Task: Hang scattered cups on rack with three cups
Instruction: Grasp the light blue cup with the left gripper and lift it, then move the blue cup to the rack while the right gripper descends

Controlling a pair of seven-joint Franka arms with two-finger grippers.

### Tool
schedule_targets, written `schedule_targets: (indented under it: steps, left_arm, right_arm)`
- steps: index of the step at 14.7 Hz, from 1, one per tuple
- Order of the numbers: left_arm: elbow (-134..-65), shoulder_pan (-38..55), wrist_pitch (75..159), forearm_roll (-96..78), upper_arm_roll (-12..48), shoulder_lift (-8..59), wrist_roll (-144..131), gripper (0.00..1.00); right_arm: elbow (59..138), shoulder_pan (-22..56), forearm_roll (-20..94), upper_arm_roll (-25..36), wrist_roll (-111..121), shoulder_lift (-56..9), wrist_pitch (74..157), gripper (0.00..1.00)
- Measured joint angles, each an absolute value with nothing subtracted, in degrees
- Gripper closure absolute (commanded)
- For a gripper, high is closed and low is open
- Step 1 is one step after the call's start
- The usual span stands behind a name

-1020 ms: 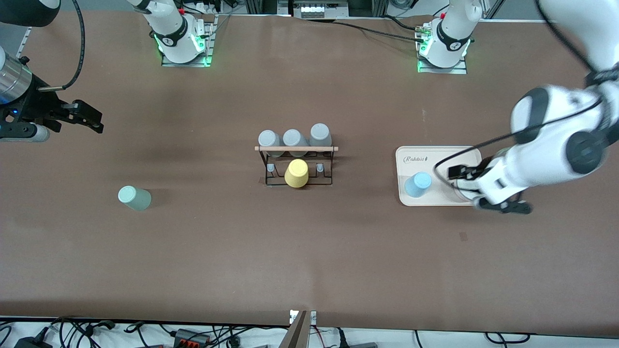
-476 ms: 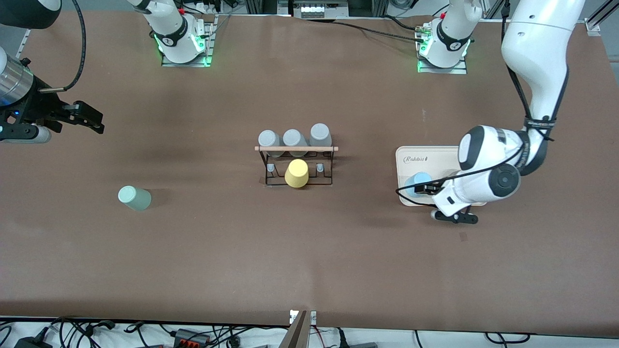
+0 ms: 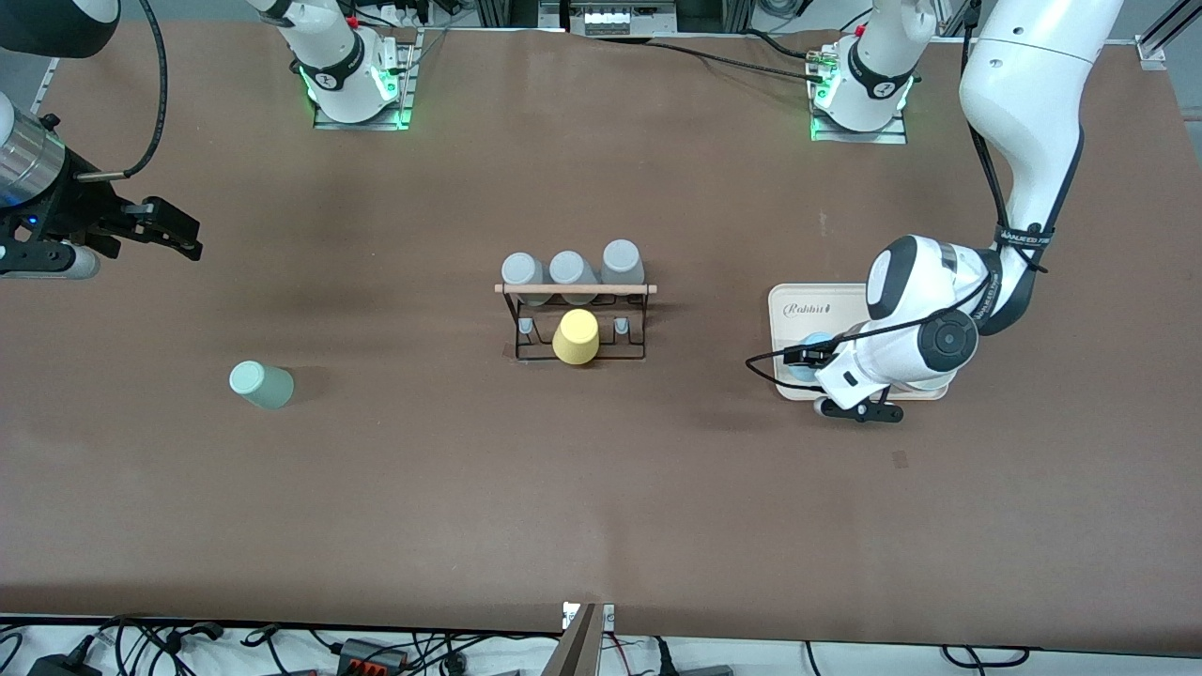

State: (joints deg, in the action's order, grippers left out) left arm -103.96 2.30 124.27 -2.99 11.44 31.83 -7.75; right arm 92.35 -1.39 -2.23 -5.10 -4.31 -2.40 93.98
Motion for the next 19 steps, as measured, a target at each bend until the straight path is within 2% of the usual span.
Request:
schedule_targets:
  steps: [2,3,4,5,6,8,11,13,19]
  left_arm:
    - [-105.6,2.2,124.3,-3.0,11.4,31.6,-7.8,0.00]
    - [-106.2,2.1,124.3,-3.0,11.4,31.4,-7.9,0.10]
    - [-106.5,2.1,124.3,-3.0,11.4,31.2,-7.9,0.23]
    - [-106.5,2.0,124.3,-3.0,11.4,31.2,-8.0,0.64]
    - [-106.5,2.0,124.3,-3.0,11.4,31.1,-8.2,0.79]
    - [-106.5,1.6,124.3,-3.0,11.4,30.7,-8.3,0.99]
    - [-105.6,1.4,124.6,-3.0,11.5,29.8,-8.3,0.99]
    - [-102.6,1.6,124.3,-3.7,12.4,29.4,-8.9,0.99]
    - [-84.3,4.9,113.0,-6.2,19.8,28.0,-24.4,0.99]
  right_arm:
    - [92.4,-1.4,-2.2,-5.1,-4.3,-2.4,94.0,0.00]
    - [92.4,-1.4,-2.2,-5.1,-4.3,-2.4,94.0,0.00]
    - [92.4,-1.4,-2.2,-5.1,-4.3,-2.4,94.0,0.00]
    - [92.4,-1.4,-2.2,-5.1,-4.3,-2.4,94.0,0.00]
    - [92.4,-1.4,-2.2,-5.1,-4.3,-2.4,94.0,0.00]
    - [92.3,-1.4,-2.2,-5.1,-4.3,-2.4,94.0,0.00]
    - [92.3,-1.4,-2.2,-5.1,-4.3,-2.4,94.0,0.00]
    - [92.2,-1.4,-2.2,-5.1,-4.3,-2.4,94.0,0.00]
    - [92.2,-1.4,-2.2,-5.1,-4.3,-2.5,94.0,0.00]
